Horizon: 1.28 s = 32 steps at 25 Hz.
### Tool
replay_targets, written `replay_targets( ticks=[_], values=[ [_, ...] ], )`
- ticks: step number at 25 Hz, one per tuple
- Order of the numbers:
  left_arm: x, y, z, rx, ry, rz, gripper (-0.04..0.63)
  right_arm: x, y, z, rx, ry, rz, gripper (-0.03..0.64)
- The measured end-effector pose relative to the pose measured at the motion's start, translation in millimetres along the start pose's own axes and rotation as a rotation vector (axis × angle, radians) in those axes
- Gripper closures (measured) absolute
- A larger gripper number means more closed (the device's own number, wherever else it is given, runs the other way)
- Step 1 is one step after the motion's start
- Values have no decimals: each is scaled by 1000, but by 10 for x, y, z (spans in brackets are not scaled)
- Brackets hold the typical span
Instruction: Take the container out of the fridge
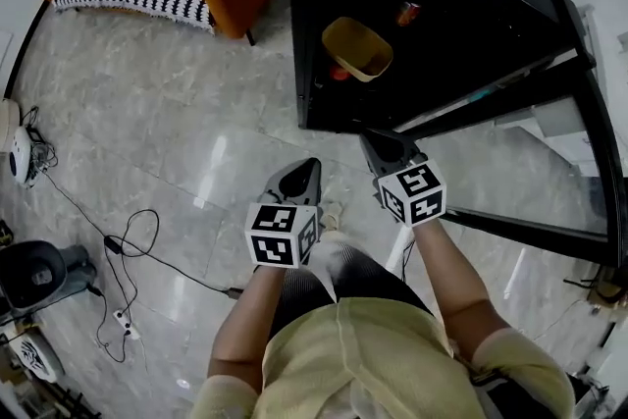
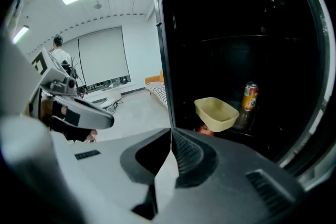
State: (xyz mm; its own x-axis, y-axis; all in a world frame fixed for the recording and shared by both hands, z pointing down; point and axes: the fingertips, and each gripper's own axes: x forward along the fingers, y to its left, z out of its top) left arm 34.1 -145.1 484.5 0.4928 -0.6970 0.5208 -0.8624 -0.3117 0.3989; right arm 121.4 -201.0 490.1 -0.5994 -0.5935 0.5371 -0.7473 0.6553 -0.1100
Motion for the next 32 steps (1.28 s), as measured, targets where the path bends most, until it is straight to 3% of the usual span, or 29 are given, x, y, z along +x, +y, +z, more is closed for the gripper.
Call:
replay_targets(
  ticks=[10,32],
  values=[
    [244,7,4,34,-57,62,575,266,-344,-19,-109,5,12,588],
    [838,212,69,61,-101,66,575,804,-753,116,-379,11,-57,586]
  ],
)
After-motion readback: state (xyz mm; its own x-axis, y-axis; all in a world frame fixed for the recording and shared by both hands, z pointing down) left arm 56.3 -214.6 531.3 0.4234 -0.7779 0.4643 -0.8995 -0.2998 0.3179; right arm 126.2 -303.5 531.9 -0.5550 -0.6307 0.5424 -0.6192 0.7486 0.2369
